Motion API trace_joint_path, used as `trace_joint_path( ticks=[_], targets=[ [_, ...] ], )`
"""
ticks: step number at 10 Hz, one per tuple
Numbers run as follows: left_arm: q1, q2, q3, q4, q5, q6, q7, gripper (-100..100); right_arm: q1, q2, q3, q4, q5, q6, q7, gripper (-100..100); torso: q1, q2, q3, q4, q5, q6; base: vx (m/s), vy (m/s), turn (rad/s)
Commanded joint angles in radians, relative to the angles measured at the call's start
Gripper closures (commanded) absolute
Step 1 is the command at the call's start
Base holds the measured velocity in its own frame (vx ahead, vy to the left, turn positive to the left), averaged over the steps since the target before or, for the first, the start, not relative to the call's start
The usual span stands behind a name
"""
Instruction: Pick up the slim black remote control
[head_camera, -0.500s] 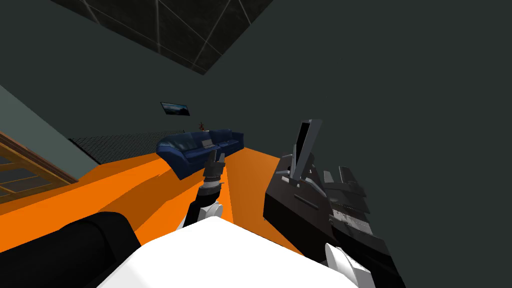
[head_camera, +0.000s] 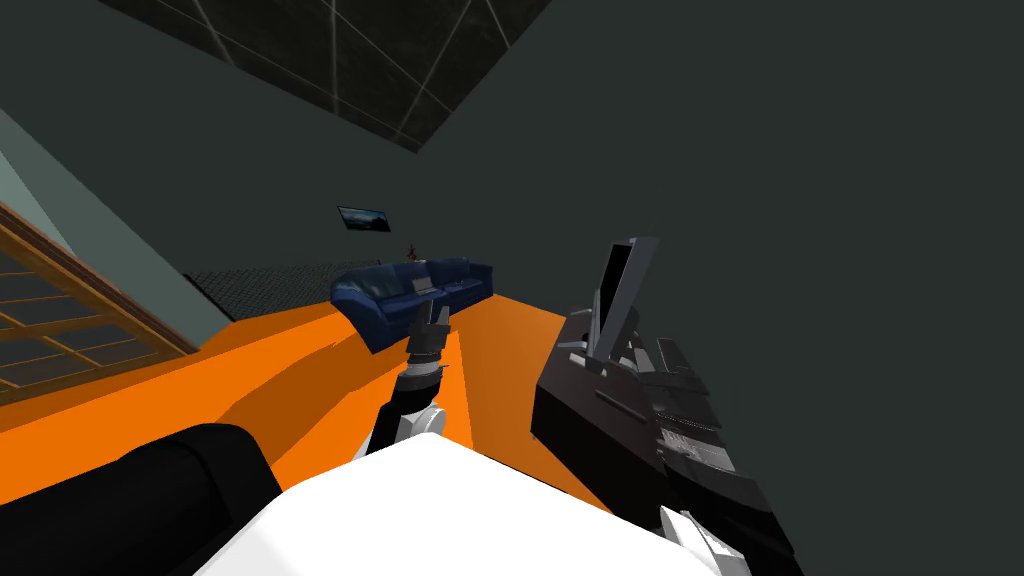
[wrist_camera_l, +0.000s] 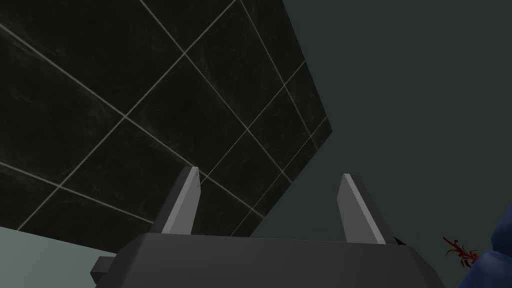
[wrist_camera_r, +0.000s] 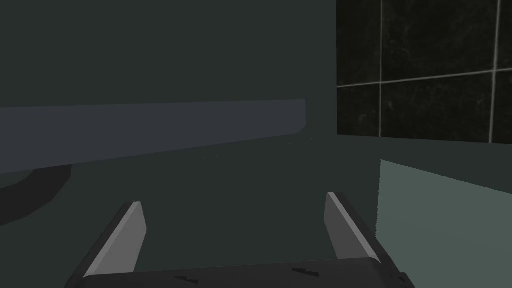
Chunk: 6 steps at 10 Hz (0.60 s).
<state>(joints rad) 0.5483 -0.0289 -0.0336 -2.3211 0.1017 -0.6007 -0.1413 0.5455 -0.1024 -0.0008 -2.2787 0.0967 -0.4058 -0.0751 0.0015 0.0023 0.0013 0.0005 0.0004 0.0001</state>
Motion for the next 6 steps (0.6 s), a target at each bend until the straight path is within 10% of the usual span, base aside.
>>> trace_joint_path(
  ticks=[1,6],
  targets=[
    [0.000,0.000,0.000,0.000,0.000,0.000,0.000,0,0.016,-0.050,0.009,0.024,-0.005,-0.016,0.005,-100,0.000,0.000,0.000,0.000,0.000,0.000,-0.033,0.022,0.086],
    [0.000,0.000,0.000,0.000,0.000,0.000,0.000,0,0.047,-0.177,0.038,0.112,-0.016,-0.056,0.022,-100,0.000,0.000,0.000,0.000,0.000,0.000,-0.028,0.031,0.110]
  ],
)
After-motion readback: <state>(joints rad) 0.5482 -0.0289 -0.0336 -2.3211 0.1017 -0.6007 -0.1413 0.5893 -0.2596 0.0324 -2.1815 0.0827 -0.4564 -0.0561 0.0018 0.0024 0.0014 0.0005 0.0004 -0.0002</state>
